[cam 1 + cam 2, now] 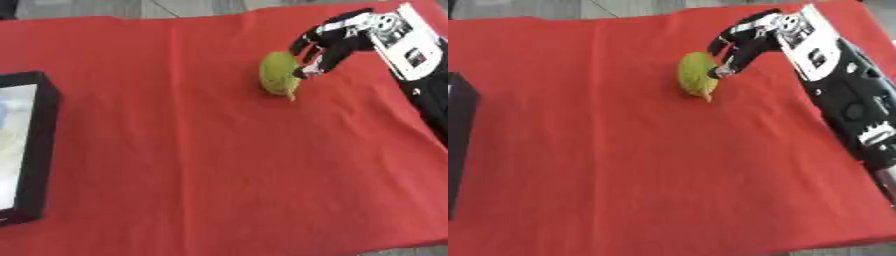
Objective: Pick up the objects with one hand, pass them to the other hand, and then place them into the box on the other side of the table.
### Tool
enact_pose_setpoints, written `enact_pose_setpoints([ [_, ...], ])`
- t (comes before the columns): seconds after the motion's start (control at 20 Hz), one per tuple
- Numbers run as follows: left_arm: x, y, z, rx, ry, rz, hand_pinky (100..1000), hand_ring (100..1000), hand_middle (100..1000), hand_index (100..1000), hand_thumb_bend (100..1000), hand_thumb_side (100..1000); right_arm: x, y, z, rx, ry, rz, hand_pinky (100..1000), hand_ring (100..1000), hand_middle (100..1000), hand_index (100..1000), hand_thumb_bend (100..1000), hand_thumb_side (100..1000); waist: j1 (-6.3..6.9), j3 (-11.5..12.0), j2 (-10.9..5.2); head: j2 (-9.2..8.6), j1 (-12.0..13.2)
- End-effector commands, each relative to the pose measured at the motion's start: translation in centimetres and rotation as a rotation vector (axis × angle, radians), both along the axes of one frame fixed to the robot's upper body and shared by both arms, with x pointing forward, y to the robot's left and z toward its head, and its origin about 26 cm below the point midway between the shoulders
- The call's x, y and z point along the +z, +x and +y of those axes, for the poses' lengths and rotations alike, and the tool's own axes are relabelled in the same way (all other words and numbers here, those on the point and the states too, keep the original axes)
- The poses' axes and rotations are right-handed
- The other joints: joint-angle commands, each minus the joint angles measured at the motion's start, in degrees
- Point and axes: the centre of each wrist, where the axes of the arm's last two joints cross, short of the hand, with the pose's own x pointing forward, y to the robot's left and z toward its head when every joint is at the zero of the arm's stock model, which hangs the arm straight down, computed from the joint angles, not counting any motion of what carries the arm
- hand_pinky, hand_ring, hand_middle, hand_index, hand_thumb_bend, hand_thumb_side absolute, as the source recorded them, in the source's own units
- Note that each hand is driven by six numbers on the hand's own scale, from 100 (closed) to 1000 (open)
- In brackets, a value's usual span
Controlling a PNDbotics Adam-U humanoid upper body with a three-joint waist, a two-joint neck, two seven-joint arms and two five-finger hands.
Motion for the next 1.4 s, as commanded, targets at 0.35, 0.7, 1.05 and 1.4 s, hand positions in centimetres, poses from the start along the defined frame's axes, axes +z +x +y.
enact_pose_setpoints([
  [0.35,1.2,-0.3,0.2,0.01,0.006,-0.041,908,724,706,745,546,596,0.2,0.2,0.2,-0.012,-0.036,-0.005,850,881,911,917,301,247,0.04,0.4,-0.82,-0.44,-0.1],
  [0.7,1.3,-0.4,0.0,-0.001,0.001,-0.046,911,723,706,740,538,599,-0.7,0.6,1.0,-0.022,-0.071,-0.027,852,877,905,918,299,239,0.18,0.5,-0.64,-0.55,-0.2],
  [1.05,1.2,-0.4,0.0,-0.001,-0.004,-0.045,911,725,704,734,537,599,-1.6,0.3,1.9,-0.042,-0.104,-0.128,830,794,777,803,238,141,0.21,0.6,-0.47,-0.59,-0.4],
  [1.4,1.1,-0.4,0.0,0.001,-0.006,-0.041,911,724,701,724,528,599,-2.6,0.0,2.5,-0.126,-0.066,-0.249,788,690,592,582,100,100,0.31,0.6,-0.41,-0.65,-0.6],
])
